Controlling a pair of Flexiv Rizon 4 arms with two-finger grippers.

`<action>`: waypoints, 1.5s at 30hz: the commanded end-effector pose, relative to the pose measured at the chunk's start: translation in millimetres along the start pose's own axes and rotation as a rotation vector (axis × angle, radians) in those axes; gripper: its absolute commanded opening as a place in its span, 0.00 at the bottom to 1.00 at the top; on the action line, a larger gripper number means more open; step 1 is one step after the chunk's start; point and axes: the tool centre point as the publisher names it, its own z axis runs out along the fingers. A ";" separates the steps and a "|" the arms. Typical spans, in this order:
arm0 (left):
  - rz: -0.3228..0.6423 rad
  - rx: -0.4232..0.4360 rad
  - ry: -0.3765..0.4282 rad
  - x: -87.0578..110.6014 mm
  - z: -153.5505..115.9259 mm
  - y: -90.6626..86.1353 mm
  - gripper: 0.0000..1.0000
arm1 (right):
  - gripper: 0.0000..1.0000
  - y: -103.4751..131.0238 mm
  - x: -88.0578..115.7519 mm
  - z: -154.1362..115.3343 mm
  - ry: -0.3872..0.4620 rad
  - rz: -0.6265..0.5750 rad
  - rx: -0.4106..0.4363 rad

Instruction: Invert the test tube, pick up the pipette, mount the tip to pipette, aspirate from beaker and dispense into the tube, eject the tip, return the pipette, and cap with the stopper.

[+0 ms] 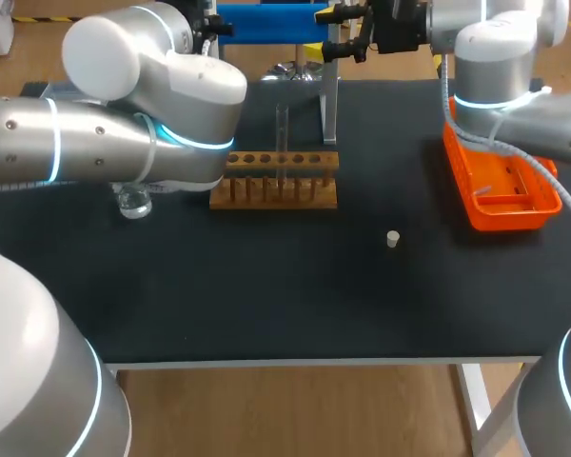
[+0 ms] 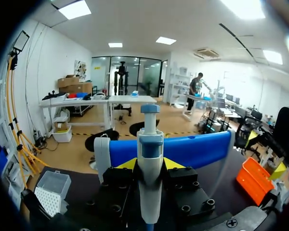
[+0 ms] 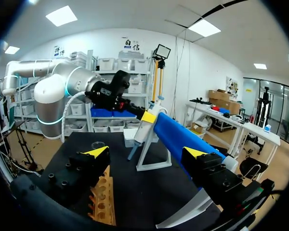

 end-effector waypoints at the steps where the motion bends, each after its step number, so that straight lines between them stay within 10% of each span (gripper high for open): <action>1: 0.001 -0.022 -0.009 0.4 4.4 -2.3 0.00 | 1.00 0.4 0.4 -0.5 -0.001 0.000 0.002; 45: -0.025 -0.118 -0.033 -9.8 26.4 9.4 0.00 | 1.00 0.4 0.4 -0.5 -0.001 0.000 0.002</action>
